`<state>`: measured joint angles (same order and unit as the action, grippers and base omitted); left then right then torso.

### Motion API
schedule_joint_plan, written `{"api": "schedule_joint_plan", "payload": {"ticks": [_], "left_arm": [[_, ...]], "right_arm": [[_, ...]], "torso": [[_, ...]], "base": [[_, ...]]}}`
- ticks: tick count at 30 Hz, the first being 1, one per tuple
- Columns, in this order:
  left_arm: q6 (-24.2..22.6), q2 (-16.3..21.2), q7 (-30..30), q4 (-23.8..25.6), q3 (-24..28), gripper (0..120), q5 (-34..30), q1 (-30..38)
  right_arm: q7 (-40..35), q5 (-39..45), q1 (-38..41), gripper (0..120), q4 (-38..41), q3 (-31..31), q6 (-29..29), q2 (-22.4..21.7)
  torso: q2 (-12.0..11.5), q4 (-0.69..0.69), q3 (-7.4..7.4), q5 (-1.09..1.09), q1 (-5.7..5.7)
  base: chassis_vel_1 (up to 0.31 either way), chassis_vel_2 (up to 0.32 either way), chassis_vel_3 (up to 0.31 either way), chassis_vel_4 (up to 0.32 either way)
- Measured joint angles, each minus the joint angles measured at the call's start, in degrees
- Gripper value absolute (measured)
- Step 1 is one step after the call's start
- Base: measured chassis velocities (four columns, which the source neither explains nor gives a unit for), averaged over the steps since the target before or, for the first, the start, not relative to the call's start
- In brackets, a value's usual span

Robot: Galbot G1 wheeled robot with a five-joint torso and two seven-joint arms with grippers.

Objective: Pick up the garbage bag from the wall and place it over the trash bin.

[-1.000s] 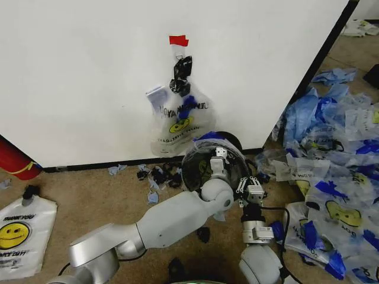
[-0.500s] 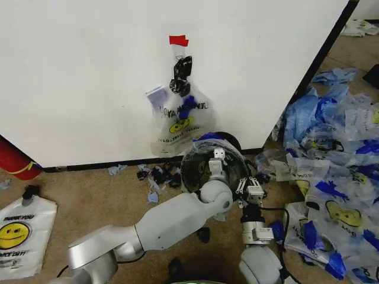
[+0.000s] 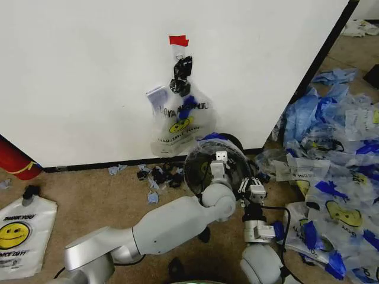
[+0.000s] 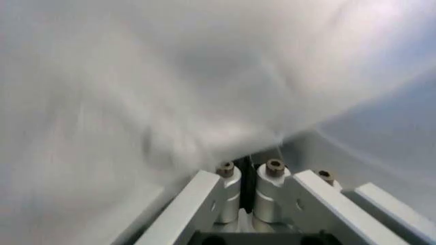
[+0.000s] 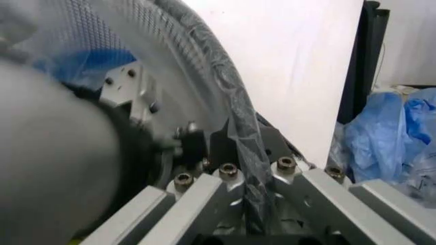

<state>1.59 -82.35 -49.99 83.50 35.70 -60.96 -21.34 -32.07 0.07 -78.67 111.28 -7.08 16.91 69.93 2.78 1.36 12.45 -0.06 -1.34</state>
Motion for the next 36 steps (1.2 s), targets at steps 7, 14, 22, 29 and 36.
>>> {"api": "schedule_joint_plan", "payload": {"ticks": [7,14,22,29,36], "left_arm": [[0.4,0.4,0.0,-0.5,-0.3,0,0.6,0.1],[-0.3,2.6,0.3,1.6,1.2,0,1.0,-1.7],[-1.1,4.3,0.7,2.2,3.2,0,2.5,-3.9],[-0.9,4.0,1.3,1.1,3.7,0,3.2,-4.7],[-0.5,2.9,1.3,-0.5,1.8,0,2.6,-2.2]], "right_arm": [[0.4,-0.6,-0.4,0,0.3,0.3,0.2,0.3],[0.4,0.0,0.3,0,0.0,0.0,0.1,0.1],[0.5,0.3,0.5,0,0.4,0.1,-0.1,-0.1],[0.7,0.4,0.2,0,1.0,0.1,-0.2,-0.4],[1.1,0.3,-0.1,0,1.7,0.3,-0.2,-0.1]], "torso": [[0.0,-0.01,0.0,-0.01,0.0],[0.0,-0.01,0.0,0.0,0.0],[0.0,-0.01,0.0,0.0,0.0],[0.0,-0.01,0.0,0.0,0.0],[0.0,-0.01,0.0,0.0,0.0]], "base": [[0.0,0.0,0.0,0.0],[0.0,0.0,0.0,0.0],[0.0,0.0,0.0,0.0],[0.0,0.0,0.0,0.0],[0.0,0.0,0.0,0.0]]}}
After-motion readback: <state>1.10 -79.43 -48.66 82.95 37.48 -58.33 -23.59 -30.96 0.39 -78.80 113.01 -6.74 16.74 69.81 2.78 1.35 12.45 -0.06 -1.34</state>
